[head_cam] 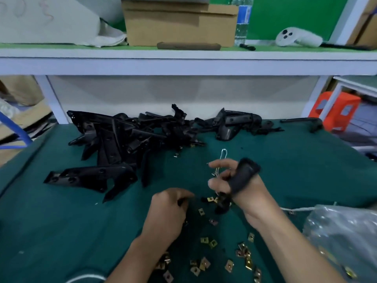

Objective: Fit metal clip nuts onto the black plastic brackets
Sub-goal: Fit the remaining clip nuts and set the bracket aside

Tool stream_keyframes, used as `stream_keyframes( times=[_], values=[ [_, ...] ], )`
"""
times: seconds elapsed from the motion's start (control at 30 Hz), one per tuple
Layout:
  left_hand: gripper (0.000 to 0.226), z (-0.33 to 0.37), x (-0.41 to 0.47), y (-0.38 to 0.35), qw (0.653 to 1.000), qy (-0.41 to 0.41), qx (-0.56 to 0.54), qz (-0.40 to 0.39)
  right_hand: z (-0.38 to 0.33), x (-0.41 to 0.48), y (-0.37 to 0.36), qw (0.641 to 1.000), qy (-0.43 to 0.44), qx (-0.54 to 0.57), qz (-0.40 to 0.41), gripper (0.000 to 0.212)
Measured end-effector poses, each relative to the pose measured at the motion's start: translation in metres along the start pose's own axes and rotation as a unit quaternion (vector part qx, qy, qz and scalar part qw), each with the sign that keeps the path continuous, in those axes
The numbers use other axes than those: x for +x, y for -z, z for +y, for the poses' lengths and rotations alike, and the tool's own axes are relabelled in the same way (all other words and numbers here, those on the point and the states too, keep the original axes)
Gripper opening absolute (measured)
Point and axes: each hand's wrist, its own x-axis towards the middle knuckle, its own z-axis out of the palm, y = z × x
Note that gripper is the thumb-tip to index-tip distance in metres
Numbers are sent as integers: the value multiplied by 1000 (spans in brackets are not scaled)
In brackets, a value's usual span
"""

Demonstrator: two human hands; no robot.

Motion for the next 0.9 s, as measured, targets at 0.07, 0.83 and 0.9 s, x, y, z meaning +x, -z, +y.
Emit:
stream_keyframes(
  times=[0.07, 0.83, 0.9],
  values=[
    [32, 1, -1, 2, 1000, -7, 7, -18, -1, -14, -8, 997, 7, 57, 54, 30],
    [36, 4, -5, 7, 998, 22, -50, -14, 56, -23, 6, 832, 155, -530, 47, 25],
    [36, 4, -6, 8, 1000, 20, -4, -1, 58, -24, 5, 822, 159, -546, 38, 28]
  ],
)
